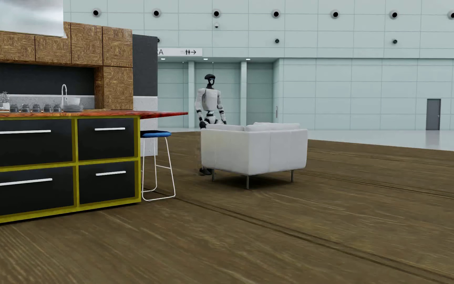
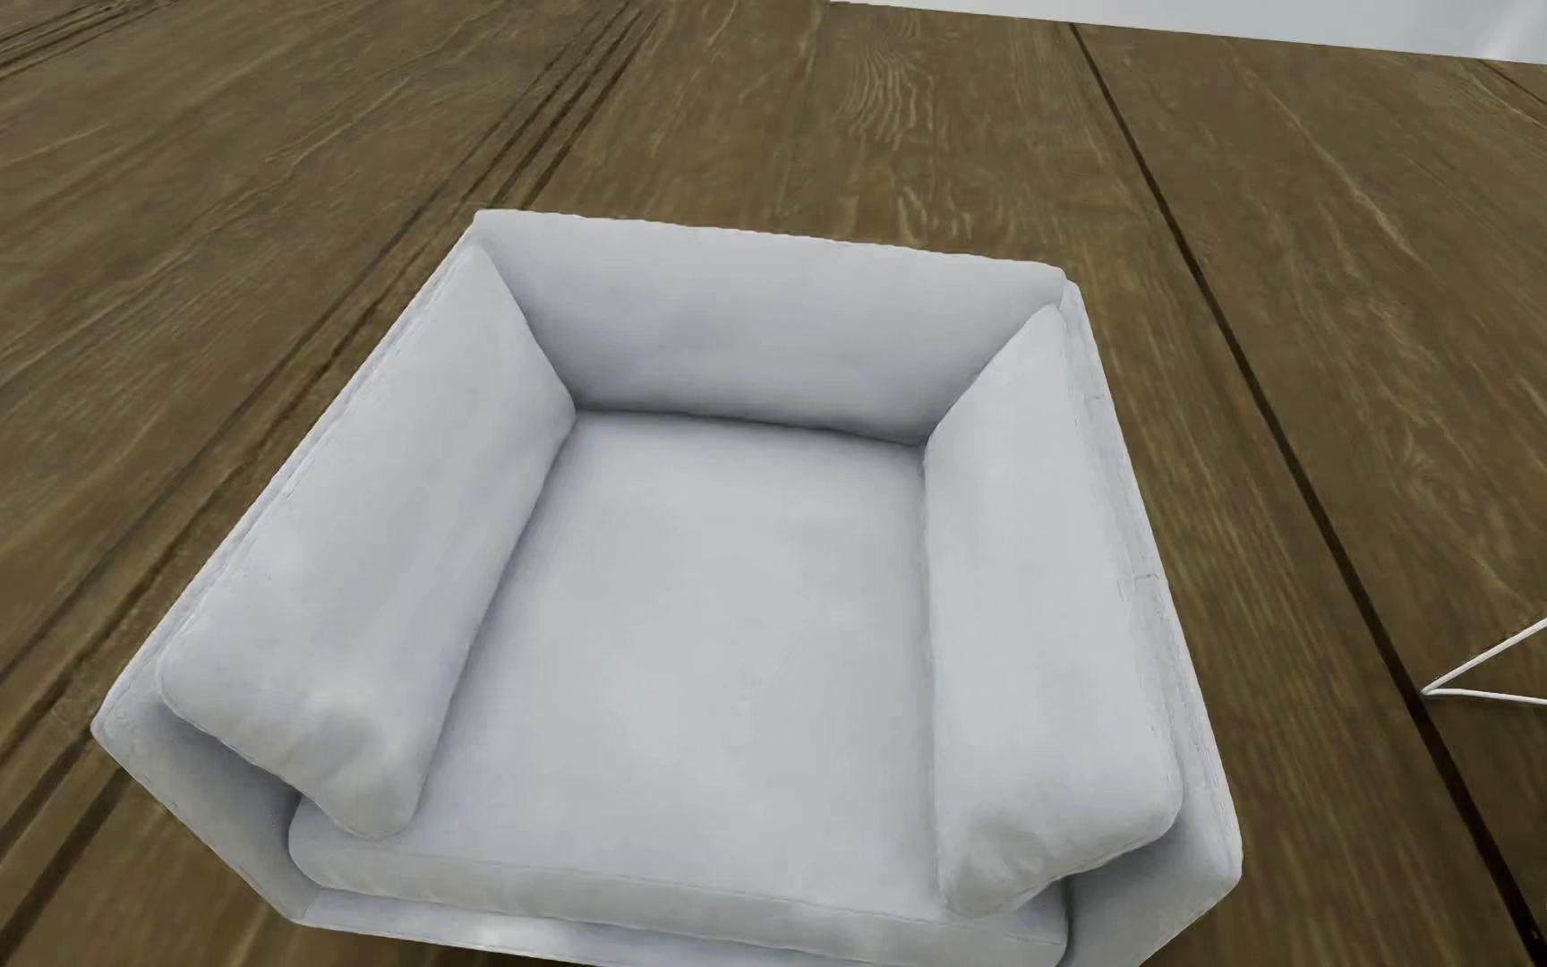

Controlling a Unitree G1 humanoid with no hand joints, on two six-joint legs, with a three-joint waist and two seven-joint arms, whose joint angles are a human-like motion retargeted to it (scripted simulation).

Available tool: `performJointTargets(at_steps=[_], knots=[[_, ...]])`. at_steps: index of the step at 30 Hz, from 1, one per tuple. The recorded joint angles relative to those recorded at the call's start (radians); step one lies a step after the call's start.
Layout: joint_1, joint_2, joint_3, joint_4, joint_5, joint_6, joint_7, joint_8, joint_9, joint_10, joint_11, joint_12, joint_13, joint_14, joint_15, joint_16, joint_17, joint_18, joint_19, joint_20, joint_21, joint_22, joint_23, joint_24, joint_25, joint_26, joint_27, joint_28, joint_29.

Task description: Stand still

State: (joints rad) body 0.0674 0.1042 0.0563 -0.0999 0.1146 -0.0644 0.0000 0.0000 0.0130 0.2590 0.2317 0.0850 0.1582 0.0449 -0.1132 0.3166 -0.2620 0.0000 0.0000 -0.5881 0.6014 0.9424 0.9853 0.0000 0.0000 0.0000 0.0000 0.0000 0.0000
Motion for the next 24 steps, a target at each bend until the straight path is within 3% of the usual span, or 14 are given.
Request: performJointTargets(at_steps=[24], knots=[[0.008,-0.013,0.023,0.024,0.019,0.005,0.000,0.000,-0.019,-0.025,-0.003,0.025,0.010,-0.008,-0.003,-0.003,0.016,0.000,0.000,0.065,-0.044,-0.008,0.023,0.000,0.000,0.000,0.000,0.000,0.000]])
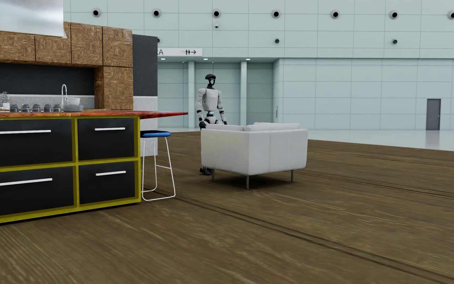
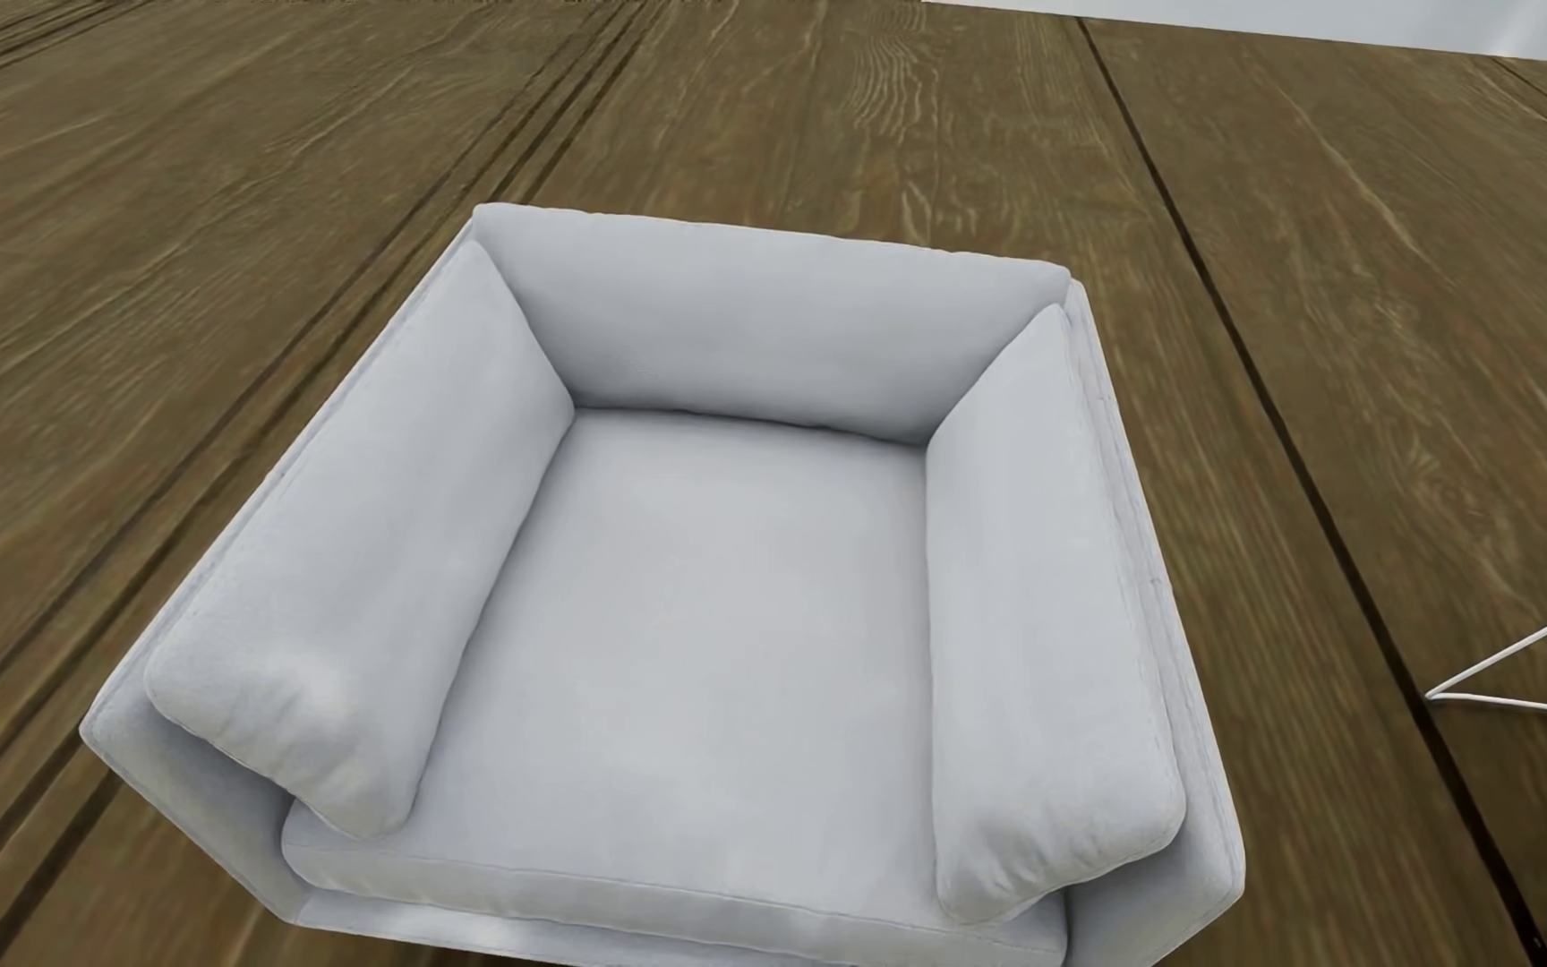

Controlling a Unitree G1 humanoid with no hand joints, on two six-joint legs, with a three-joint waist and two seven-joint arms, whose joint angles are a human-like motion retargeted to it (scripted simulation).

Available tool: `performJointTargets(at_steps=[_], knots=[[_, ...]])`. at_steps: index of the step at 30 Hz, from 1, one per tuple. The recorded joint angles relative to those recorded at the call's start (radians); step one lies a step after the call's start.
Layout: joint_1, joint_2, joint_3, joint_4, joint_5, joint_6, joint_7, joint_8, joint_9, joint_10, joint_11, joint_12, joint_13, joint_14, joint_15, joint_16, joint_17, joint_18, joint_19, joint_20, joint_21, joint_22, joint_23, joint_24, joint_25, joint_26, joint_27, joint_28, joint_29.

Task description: Stand still

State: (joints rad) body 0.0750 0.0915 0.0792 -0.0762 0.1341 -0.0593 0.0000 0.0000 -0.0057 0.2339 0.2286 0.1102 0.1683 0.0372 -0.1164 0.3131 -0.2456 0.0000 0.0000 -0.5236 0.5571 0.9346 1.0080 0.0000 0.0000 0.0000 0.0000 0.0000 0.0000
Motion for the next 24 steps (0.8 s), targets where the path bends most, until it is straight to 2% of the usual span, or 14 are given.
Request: performJointTargets(at_steps=[24], knots=[[0.012,0.012,-0.002,-0.009,-0.006,-0.002,0.000,0.000,0.003,0.000,-0.001,-0.011,-0.010,0.004,-0.008,0.008,-0.006,0.000,0.000,-0.021,0.026,-0.004,-0.006,0.000,0.000,0.000,0.000,0.000,0.000]])
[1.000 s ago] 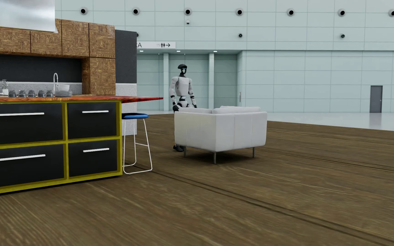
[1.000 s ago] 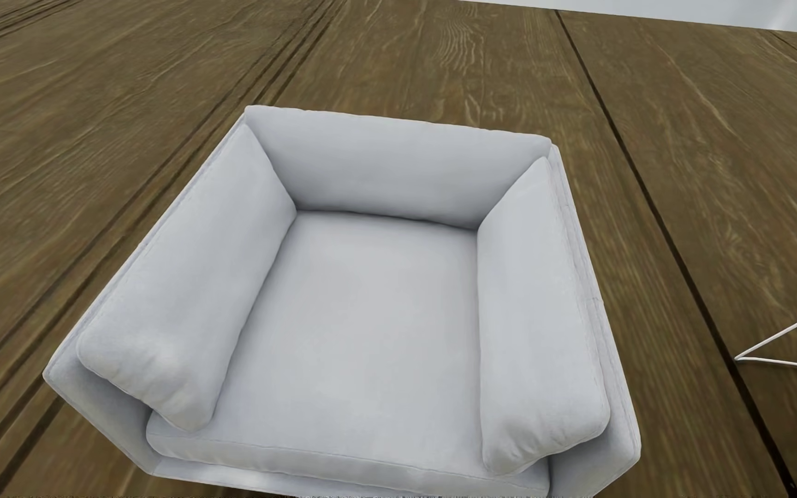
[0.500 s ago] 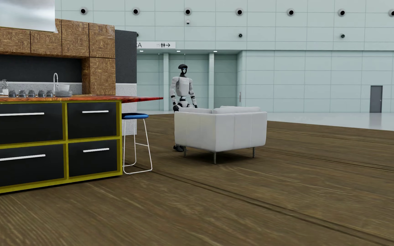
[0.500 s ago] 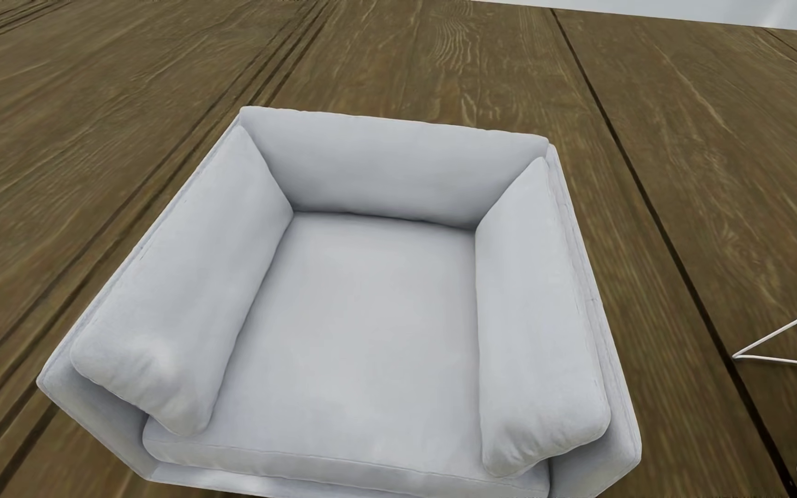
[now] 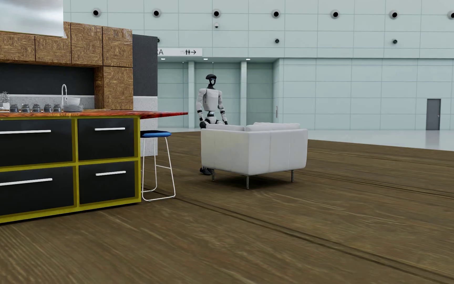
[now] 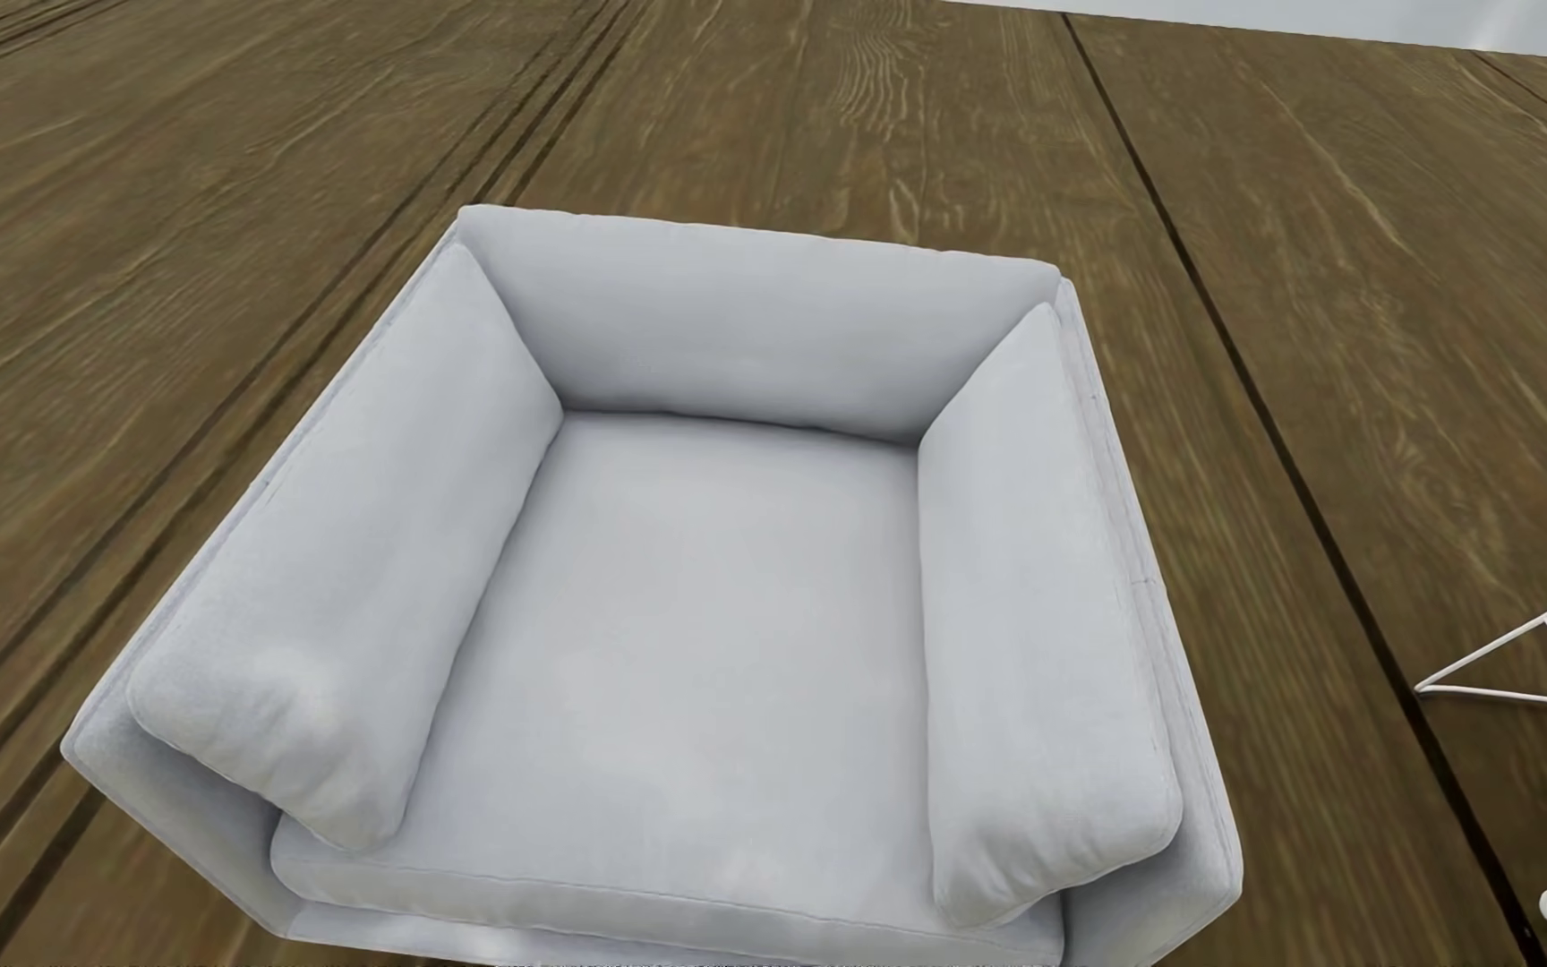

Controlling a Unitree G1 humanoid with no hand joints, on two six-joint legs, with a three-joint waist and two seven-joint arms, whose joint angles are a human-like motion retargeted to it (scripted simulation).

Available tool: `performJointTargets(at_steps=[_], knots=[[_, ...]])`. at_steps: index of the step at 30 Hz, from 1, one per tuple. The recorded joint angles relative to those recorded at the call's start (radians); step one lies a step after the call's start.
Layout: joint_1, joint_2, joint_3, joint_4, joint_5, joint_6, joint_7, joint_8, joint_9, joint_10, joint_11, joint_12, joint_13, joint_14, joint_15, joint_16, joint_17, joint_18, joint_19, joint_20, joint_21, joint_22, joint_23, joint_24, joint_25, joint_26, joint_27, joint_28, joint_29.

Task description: Stand still

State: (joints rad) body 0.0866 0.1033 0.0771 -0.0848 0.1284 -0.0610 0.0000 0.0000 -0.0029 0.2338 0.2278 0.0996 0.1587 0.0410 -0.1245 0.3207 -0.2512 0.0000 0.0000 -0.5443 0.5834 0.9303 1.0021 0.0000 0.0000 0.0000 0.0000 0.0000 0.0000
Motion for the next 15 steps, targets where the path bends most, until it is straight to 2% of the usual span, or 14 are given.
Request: performJointTargets(at_steps=[15], knots=[[-0.004,-0.005,0.005,0.002,0.002,0.000,0.000,0.000,0.003,-0.002,-0.002,-0.002,-0.001,-0.005,0.005,0.000,-0.002,0.000,0.000,-0.005,0.010,0.001,-0.001,0.000,0.000,0.000,0.000,0.000,0.000]])
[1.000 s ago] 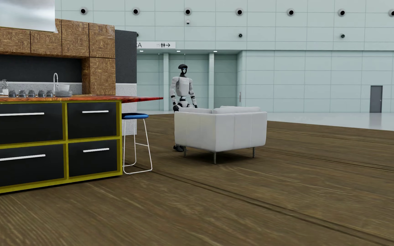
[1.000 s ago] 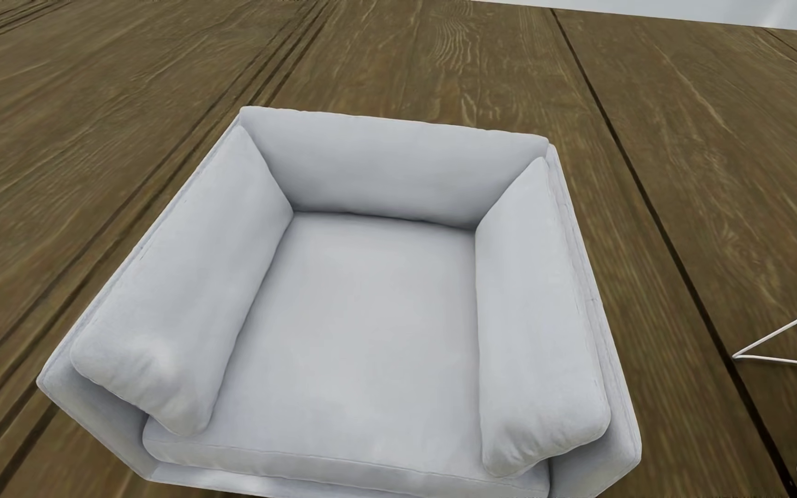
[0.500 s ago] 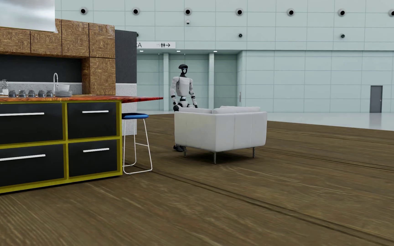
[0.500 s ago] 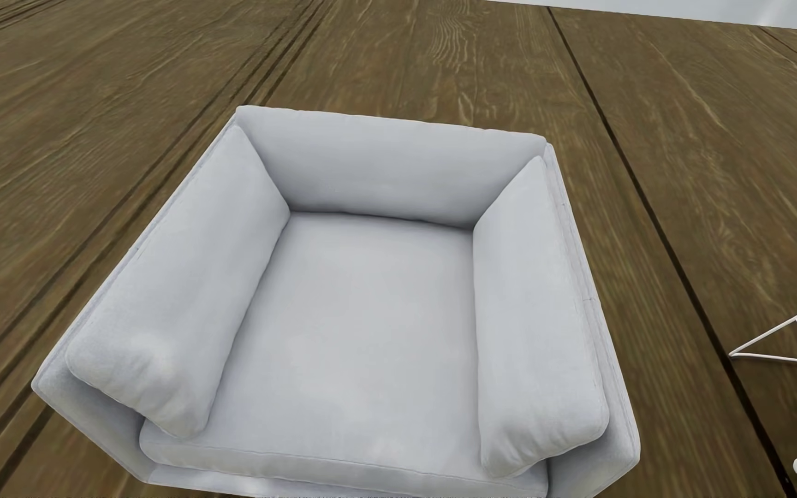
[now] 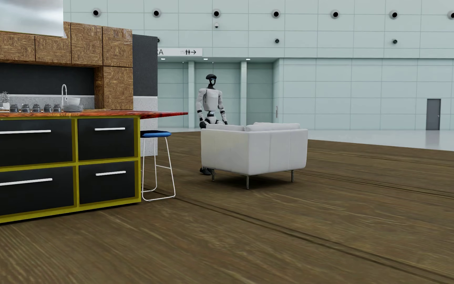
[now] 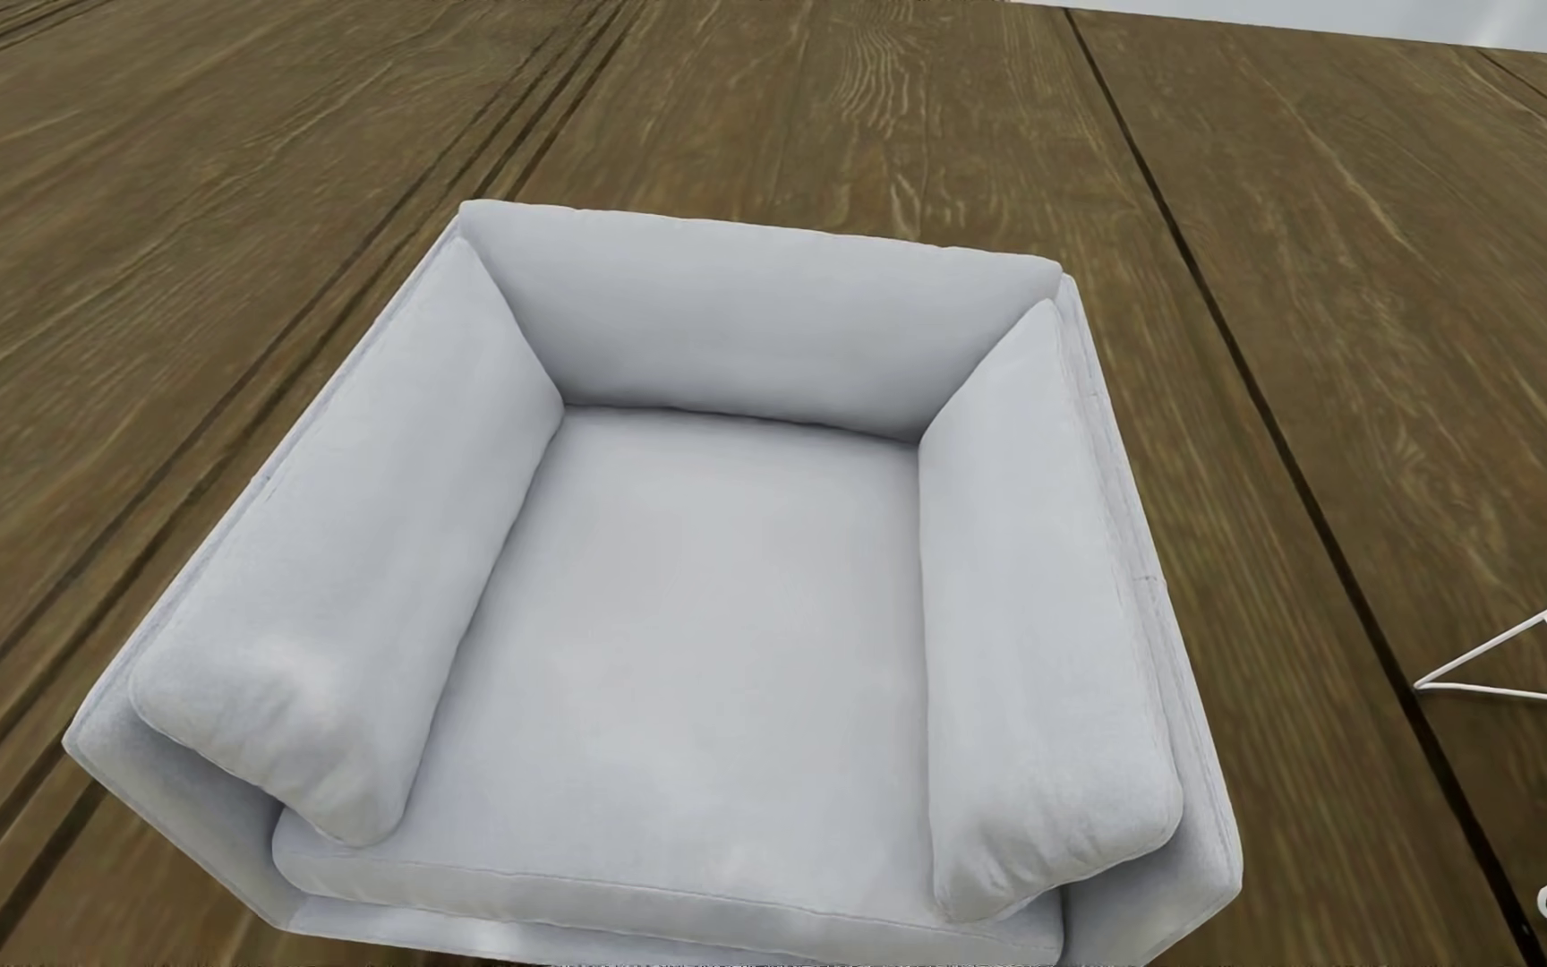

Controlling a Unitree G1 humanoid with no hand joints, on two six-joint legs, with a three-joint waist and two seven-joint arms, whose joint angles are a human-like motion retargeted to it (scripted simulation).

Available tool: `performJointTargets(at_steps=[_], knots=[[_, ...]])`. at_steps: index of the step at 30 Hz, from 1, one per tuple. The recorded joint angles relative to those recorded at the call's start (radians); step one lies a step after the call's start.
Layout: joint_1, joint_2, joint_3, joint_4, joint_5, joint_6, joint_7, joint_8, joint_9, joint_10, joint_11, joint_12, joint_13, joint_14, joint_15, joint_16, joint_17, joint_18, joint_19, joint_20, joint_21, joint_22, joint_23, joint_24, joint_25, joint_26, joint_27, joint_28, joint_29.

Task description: Stand still

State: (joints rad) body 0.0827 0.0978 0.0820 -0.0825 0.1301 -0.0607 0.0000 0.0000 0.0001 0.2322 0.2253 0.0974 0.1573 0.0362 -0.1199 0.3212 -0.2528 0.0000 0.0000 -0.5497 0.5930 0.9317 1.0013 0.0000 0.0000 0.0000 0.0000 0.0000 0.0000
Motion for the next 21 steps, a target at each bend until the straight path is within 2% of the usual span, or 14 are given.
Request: performJointTargets(at_steps=[21], knots=[[0.005,0.001,0.000,0.001,-0.001,-0.001,0.000,0.000,0.000,-0.001,0.006,0.008,0.006,0.008,0.001,-0.005,0.007,0.000,0.000,0.021,-0.038,-0.002,0.006,0.000,0.000,0.000,0.000,0.000,0.000]])
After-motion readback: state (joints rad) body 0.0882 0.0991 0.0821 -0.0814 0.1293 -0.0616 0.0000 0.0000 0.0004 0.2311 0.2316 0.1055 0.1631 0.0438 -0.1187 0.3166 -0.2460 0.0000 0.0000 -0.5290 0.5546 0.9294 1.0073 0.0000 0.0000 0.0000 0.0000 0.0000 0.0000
